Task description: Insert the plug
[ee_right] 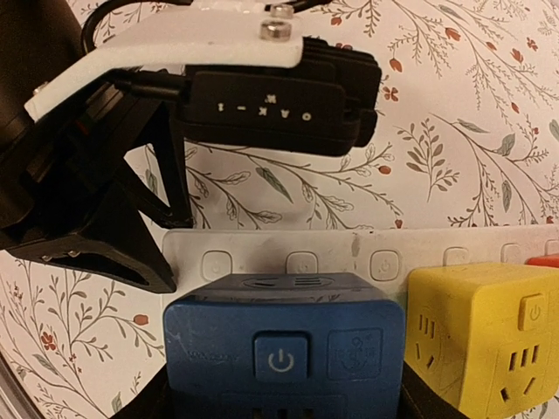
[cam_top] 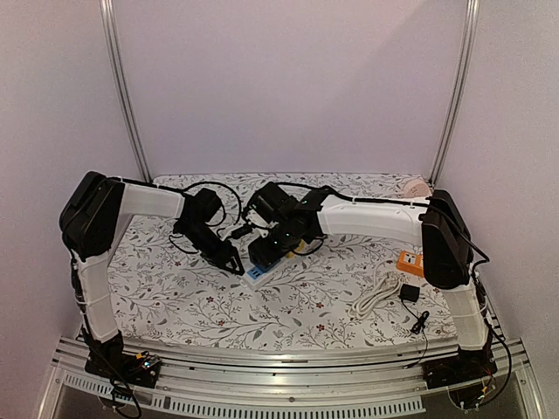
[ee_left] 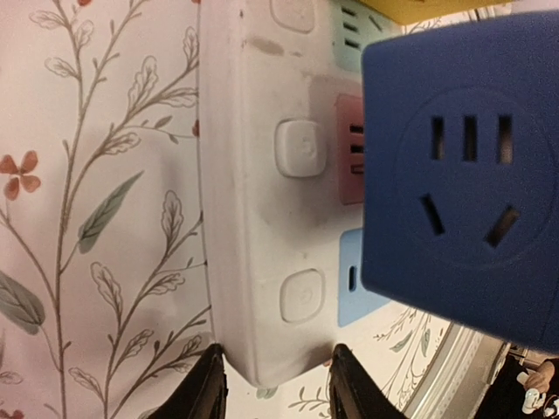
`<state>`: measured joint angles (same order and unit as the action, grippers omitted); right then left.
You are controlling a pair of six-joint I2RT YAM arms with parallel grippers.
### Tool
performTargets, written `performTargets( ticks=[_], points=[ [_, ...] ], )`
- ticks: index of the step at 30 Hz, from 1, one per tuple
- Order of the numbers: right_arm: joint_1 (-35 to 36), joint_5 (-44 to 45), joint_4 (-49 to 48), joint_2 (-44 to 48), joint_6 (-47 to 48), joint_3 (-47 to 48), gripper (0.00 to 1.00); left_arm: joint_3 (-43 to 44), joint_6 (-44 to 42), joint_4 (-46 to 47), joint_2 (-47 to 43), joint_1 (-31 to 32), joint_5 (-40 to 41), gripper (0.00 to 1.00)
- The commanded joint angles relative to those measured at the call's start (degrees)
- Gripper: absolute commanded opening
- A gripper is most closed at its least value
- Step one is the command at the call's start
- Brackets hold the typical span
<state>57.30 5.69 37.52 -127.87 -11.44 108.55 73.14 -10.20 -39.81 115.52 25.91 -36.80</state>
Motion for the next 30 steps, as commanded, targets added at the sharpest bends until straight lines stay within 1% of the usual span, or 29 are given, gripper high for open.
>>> performTargets(
  ticks=[1, 9, 18, 26, 30],
  points=[
    [-0.7, -1.0, -0.7, 2.7, 0.3, 2.4, 0.00, -0.2, 0.5, 0.0, 2.9, 0.9, 4.6, 0.39],
    [-0.7, 0.9, -0.5, 4.0, -0.2, 1.6, 0.00, 0.0, 0.6, -0.1, 3.1, 0.9, 4.8, 0.39],
    [-0.7, 0.6, 1.2, 1.9, 0.1, 0.5, 0.00, -0.2, 0.3, -0.1, 2.8, 0.9, 5.1, 0.39],
    [-0.8, 1.2, 1.2, 1.6, -0.2, -1.2, 0.00, -0.2, 0.3, -0.1, 2.7, 0.9, 5.2, 0.39],
    [-0.8, 1.1, 1.0, 0.0, -0.4, -1.1, 0.00, -0.2, 0.2, -0.1, 2.6, 0.9, 5.4, 0.39]
  ],
)
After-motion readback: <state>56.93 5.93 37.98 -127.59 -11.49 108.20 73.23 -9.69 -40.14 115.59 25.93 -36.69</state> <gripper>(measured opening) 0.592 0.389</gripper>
